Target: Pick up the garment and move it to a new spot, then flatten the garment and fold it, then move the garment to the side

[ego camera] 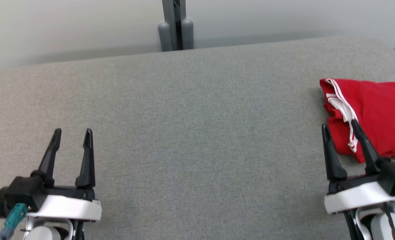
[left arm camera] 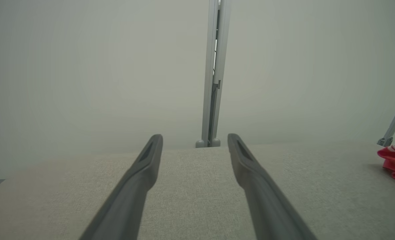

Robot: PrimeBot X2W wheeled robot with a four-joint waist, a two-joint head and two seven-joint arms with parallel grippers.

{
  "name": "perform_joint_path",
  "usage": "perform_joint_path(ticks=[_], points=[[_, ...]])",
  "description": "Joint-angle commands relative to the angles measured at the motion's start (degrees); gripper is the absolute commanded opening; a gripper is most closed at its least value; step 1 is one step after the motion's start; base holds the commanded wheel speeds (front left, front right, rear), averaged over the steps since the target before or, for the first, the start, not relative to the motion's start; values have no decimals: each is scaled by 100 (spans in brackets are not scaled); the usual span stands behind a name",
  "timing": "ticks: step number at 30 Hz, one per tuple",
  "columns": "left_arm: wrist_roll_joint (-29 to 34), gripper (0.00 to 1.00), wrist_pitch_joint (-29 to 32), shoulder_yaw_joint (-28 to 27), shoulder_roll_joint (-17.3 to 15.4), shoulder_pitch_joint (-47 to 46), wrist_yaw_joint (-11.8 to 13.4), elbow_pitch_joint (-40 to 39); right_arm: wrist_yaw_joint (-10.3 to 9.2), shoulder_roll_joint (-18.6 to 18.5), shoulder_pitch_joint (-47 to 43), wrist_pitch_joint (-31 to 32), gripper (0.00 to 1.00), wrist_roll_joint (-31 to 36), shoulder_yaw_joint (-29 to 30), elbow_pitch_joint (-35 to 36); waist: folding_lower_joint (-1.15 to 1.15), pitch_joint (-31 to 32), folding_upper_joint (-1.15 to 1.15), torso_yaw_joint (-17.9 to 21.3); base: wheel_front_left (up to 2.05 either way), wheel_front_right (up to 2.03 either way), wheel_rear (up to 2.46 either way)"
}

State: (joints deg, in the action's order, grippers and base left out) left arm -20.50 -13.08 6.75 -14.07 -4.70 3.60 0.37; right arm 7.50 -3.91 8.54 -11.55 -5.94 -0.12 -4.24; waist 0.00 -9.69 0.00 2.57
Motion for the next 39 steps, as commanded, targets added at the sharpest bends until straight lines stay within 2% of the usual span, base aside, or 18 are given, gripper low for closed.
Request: perform_joint_path(ticks=[1, 8, 17, 39], points=[[30, 100, 1, -3, -37, 93, 47, -23, -1, 7, -150, 59, 100, 31, 39, 66, 0, 175, 0, -99, 0, 0, 0], [74, 100, 146, 81, -101, 541, 137, -68, -1, 72, -825, 312, 100, -4, 208, 441, 0, 613, 0, -151, 0, 0, 0], [26, 100, 276, 136, -131, 869, 192, -114, -1, 85, -1274, 534, 100, -41, 433, 800, 0, 856, 0, -332, 0, 0, 0], [-79, 100, 415, 270, -131, 930, 231, -9, -1, 86, -1582, 797, 100, -221, 438, 997, 0, 1137, 0, -333, 0, 0, 0]])
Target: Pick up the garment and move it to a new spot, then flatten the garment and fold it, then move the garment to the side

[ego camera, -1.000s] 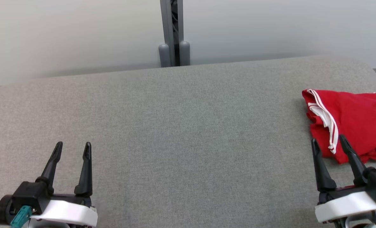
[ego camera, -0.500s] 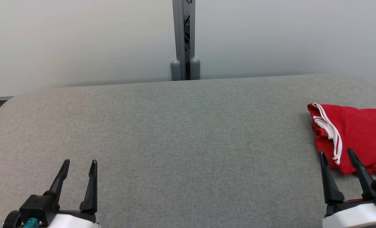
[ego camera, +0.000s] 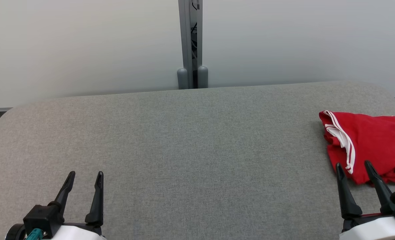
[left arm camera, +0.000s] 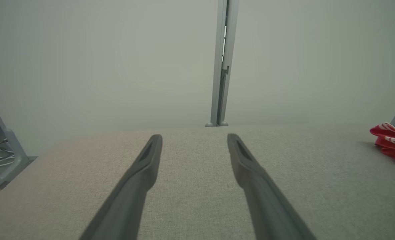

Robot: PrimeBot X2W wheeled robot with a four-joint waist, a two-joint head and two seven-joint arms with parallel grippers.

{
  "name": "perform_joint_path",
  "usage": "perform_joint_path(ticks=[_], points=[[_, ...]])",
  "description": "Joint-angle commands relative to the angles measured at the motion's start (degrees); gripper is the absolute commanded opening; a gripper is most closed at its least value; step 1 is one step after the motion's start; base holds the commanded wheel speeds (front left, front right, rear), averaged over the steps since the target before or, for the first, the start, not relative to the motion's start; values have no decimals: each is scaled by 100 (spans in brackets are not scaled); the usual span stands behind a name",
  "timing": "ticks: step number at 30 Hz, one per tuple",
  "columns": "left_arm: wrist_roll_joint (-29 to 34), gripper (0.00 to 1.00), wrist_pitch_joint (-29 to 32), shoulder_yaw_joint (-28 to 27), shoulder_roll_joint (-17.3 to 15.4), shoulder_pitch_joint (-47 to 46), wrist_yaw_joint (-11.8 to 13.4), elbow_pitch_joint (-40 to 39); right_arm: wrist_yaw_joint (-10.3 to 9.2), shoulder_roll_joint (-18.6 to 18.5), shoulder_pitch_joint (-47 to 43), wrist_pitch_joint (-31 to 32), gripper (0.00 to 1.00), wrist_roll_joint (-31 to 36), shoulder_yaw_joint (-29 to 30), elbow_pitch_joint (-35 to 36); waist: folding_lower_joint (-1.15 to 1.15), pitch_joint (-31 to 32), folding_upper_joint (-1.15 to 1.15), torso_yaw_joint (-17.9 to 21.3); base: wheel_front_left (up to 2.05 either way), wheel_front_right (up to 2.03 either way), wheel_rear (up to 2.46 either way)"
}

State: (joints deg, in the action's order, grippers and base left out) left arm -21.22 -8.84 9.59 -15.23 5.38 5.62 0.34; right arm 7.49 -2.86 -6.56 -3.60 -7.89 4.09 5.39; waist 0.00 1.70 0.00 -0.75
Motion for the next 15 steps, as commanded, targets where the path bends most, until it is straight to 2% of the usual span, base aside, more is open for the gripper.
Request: perform_joint_path(ticks=[1, 15], points=[[-18, 100, -2, -10, -21, -84, 26, 6, 1, -18, -62, 2, 100, -28, 17, 20, 0, 2, 0, 5, 0, 0, 0], [-95, 100, 44, 13, -86, -153, 28, 185, 0, -18, 67, -23, 100, -58, -96, -148, 0, 11, 0, 4, 0, 0, 0]])
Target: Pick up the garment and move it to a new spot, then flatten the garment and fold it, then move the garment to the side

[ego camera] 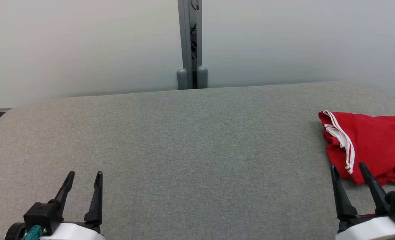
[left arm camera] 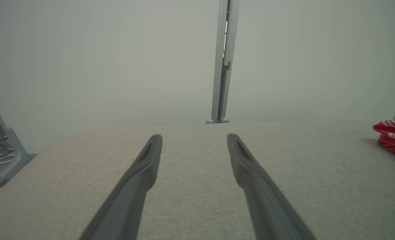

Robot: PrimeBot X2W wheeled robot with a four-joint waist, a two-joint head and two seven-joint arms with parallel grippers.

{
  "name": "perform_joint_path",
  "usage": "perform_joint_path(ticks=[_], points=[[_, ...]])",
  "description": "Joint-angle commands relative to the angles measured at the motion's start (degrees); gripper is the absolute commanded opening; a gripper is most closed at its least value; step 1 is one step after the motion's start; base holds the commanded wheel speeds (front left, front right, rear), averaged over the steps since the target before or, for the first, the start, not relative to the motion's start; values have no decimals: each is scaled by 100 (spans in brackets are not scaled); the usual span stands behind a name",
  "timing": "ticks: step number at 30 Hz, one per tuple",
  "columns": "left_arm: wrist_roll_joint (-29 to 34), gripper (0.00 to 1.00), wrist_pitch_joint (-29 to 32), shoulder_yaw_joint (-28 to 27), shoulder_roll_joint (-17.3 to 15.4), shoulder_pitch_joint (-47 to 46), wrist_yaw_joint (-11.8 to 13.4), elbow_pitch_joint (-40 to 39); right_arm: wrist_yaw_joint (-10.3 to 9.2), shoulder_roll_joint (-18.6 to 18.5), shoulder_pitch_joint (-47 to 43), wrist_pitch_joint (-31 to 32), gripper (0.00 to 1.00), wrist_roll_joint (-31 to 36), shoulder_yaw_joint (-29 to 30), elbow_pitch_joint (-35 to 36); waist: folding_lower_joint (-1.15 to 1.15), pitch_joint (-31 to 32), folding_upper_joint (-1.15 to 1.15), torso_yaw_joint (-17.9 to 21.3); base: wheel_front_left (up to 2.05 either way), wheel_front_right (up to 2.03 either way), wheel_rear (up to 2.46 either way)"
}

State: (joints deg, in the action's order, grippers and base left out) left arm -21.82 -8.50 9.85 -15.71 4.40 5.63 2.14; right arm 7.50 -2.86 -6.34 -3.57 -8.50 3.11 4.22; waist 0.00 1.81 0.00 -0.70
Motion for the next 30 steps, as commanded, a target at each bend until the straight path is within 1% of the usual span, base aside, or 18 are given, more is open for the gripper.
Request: perform_joint_path(ticks=[1, 8, 9, 12, 23, 29, 30], points=[[-34, 100, 1, -10, -40, -69, 30, 15, -1, -18, 64, -24, 100, 10, -12, -37, 0, 0, 0, -4, 0, 0, 0], [-40, 100, -40, 7, -66, -137, 35, 101, 0, -19, 119, -44, 100, 35, -50, -42, 0, 22, 0, -24, 0, 0, 0], [-6, 0, -16, 23, -18, -25, 16, 92, -1, 1, 84, -7, 0, 13, -42, -34, 0, 22, 0, -24, 0, 0, 0], [-75, 0, -9, 57, 76, 53, 2, 197, -1, 43, 46, 10, 0, -71, -31, -174, 0, 20, 0, -23, 0, 0, 0], [-1148, 0, -9, 48, 254, -129, -195, 350, -1, -33, 232, 338, 0, -1379, 206, -438, 0, -1, 0, -15, 0, 0, 0], [-1676, 0, -16, 51, 339, -224, -294, 426, -1, -62, 326, 503, 0, -2000, 333, -572, 0, -13, 0, -11, 0, 0, 0], [-1676, 0, -16, 51, 339, -224, -294, 426, -1, -62, 326, 503, 0, -2000, 333, -572, 0, -13, 0, -11, 0, 0, 0]])
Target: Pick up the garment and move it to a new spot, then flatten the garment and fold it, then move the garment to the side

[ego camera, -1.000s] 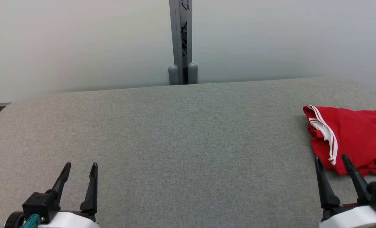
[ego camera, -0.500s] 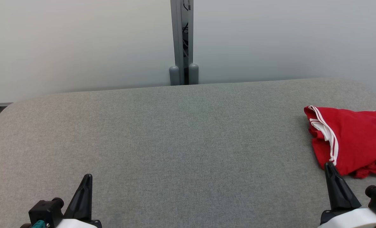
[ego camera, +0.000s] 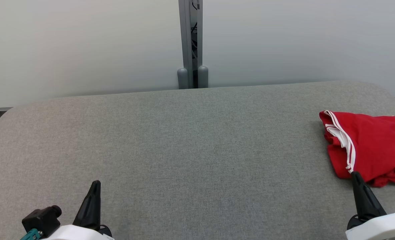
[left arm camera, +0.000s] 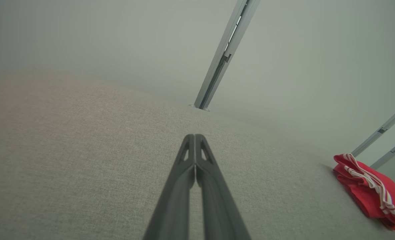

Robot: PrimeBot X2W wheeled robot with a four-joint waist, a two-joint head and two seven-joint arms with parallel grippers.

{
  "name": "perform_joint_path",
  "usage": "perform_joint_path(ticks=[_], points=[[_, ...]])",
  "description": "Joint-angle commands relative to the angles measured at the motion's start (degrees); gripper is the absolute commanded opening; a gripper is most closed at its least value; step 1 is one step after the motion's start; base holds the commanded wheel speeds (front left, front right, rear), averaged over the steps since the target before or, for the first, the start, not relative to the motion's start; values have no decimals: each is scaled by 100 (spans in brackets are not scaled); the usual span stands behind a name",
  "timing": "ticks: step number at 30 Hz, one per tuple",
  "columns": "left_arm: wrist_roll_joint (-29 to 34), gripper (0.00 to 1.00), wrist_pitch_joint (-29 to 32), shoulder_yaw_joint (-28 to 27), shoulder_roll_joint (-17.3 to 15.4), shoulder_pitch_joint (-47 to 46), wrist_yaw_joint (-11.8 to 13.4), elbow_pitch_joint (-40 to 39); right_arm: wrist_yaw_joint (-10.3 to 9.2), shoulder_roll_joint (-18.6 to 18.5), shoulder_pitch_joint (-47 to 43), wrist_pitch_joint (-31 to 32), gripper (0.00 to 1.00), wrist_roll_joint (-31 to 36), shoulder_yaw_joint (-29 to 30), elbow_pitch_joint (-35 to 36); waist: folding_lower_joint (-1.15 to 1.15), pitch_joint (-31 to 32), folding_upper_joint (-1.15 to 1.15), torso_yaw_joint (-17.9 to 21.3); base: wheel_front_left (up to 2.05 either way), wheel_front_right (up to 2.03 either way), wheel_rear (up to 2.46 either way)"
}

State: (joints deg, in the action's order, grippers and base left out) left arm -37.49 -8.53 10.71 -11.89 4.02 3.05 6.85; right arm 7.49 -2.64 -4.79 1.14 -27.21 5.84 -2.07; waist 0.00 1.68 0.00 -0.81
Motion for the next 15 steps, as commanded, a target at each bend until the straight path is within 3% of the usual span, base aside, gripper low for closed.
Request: perform_joint_path(ticks=[1, 15], points=[[-193, 0, -14, -34, -27, -202, -52, -38, 0, -88, 188, 60, 0, -228, 80, 39, 0, -2, 0, 1, 0, 0, 0], [-1343, 0, -27, -32, 166, -378, -269, 88, 0, -127, 401, 440, 0, -1567, 379, -255, 0, -32, 0, 12, 0, 0, 0]])
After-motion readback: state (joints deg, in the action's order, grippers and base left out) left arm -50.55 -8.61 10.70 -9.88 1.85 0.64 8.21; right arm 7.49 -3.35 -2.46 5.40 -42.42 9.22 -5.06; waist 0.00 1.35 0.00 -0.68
